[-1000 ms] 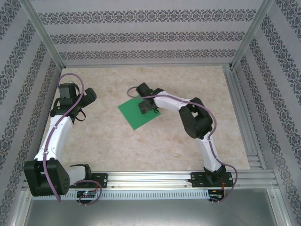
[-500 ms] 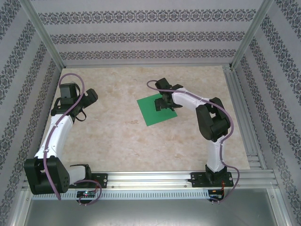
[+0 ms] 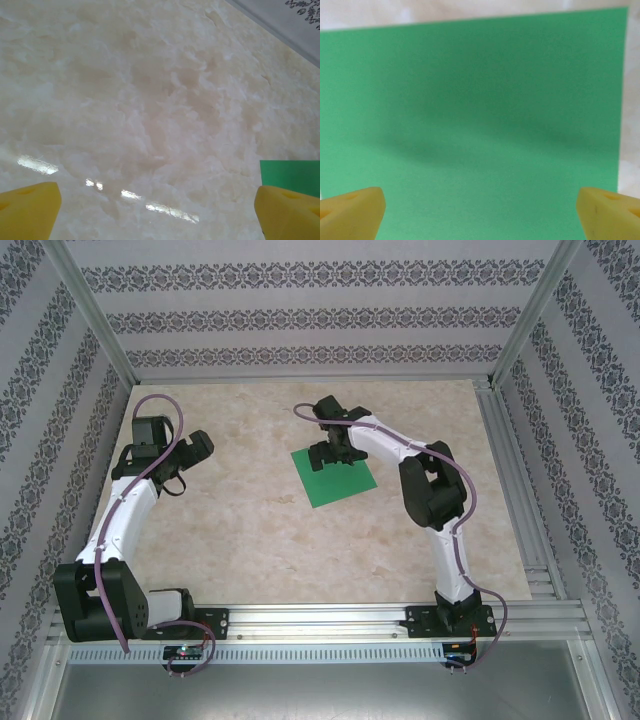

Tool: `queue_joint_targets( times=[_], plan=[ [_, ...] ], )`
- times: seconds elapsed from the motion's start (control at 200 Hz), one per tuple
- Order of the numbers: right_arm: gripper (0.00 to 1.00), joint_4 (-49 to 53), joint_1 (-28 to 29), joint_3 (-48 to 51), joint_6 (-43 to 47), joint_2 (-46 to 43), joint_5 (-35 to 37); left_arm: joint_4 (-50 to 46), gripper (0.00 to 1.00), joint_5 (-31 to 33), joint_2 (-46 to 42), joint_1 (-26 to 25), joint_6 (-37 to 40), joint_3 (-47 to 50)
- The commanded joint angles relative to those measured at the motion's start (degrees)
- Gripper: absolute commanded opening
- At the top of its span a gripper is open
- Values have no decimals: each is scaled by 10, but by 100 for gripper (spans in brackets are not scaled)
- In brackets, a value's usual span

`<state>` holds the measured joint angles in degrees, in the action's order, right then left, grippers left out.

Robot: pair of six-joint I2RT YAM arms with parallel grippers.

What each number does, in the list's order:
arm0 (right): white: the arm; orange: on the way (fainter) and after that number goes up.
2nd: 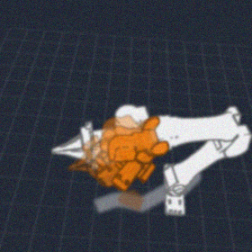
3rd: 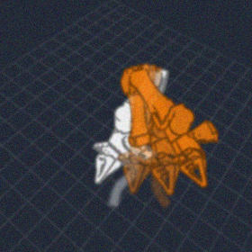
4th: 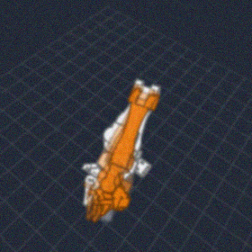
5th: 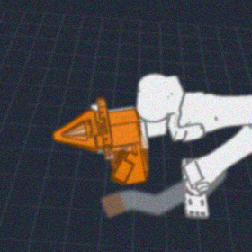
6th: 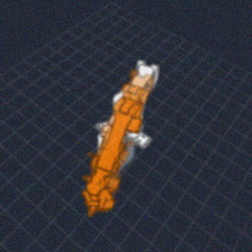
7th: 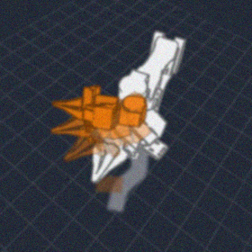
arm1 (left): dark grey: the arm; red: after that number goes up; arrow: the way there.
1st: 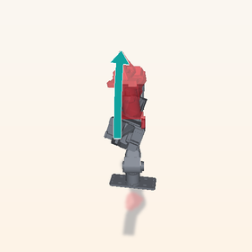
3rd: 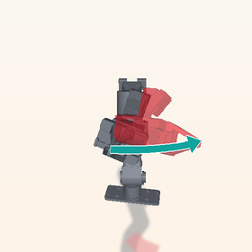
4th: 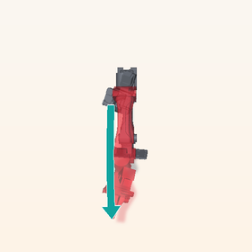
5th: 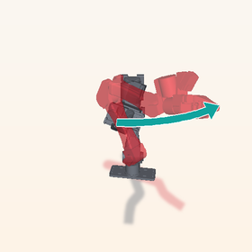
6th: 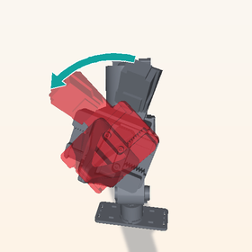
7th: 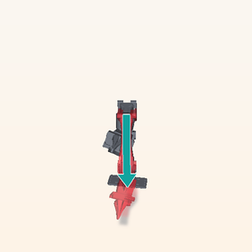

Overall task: Fold a paper plane with a square sheet of paper (pick it up from the middle)
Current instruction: Move the square sheet of paper to the center of the table.

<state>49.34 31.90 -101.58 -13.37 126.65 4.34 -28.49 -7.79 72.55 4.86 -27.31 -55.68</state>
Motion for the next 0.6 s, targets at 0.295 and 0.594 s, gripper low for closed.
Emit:
queue_joint_targets(
  times=[0.295, 0.594],
  plan=[
    [98, 47, 5, -43, 24, 55, -16, -9, 100, -15, 5, 6, 16, -17],
    [96, 58, 5, -38, 25, 81, -16, -11, 100, -16, 8, 6, 17, -19]
  ],
)
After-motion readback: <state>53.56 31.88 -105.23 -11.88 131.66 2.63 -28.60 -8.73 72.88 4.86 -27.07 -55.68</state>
